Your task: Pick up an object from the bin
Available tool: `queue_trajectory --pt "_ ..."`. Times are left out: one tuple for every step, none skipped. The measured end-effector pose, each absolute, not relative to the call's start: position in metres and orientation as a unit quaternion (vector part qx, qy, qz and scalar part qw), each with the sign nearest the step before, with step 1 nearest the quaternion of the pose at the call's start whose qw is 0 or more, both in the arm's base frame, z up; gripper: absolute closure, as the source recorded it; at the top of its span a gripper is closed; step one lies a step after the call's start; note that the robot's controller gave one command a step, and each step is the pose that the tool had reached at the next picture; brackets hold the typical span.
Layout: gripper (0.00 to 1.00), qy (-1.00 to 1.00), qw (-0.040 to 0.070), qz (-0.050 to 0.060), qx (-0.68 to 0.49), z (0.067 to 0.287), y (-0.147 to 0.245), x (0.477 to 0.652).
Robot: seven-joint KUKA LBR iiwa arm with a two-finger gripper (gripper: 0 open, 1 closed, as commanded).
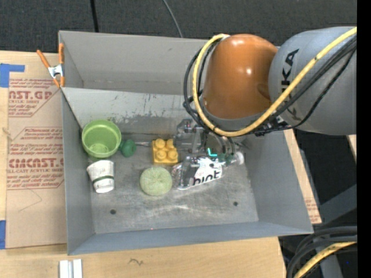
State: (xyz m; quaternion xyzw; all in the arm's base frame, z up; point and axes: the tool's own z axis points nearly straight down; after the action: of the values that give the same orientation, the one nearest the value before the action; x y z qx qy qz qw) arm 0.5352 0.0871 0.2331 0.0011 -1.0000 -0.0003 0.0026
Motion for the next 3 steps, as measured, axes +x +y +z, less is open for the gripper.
queue_trajectory --pt "0.0 -1.0 -0.001 -0.001 0.0 0.236 0.087 0.537" --pt "0.0 -0.999 -0.003 0.0 0.051 0.187 0.061 0.546" --pt "0.0 -0.994 0.0 0.001 0.113 0.159 0.005 0.542"
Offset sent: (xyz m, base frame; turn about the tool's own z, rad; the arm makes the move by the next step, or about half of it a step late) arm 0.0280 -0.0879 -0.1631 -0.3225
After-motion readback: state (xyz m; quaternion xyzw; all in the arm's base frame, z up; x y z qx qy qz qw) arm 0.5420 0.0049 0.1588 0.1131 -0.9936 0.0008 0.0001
